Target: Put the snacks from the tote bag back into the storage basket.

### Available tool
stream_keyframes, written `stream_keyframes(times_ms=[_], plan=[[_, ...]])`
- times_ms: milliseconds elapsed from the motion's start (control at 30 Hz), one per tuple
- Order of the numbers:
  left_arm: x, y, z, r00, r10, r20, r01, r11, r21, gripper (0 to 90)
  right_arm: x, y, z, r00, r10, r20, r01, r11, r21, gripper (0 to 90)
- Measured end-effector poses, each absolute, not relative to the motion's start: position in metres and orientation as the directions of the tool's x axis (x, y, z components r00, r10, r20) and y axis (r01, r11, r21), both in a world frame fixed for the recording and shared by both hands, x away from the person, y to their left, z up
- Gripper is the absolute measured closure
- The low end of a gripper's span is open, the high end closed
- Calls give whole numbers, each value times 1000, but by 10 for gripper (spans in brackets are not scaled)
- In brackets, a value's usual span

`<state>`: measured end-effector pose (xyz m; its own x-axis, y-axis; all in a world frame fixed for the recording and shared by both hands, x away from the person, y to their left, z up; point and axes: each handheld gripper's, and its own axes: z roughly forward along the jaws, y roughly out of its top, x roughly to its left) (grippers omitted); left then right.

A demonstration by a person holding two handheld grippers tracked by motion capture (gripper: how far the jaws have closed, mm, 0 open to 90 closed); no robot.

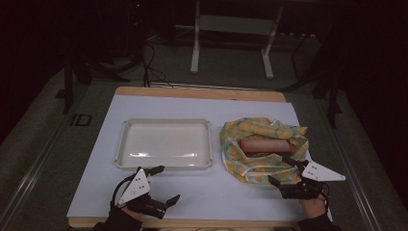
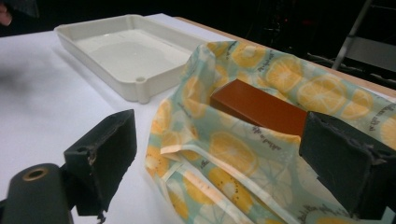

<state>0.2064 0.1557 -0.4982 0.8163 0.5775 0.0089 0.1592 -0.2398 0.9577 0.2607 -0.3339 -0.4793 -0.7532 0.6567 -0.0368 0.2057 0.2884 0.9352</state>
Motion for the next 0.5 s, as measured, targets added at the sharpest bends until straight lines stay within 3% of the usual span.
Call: stream_keyframes(times_ms=[367,500], plan=[[185,152,-492,799,601,15,178,-259,949,0,272,-337,-467,-787,616,-34,190,295,936,112],[177,156,-491,788,615,24,181,-269,946,0,275,-338,-461,-841,539,-46,173,350,921,126]])
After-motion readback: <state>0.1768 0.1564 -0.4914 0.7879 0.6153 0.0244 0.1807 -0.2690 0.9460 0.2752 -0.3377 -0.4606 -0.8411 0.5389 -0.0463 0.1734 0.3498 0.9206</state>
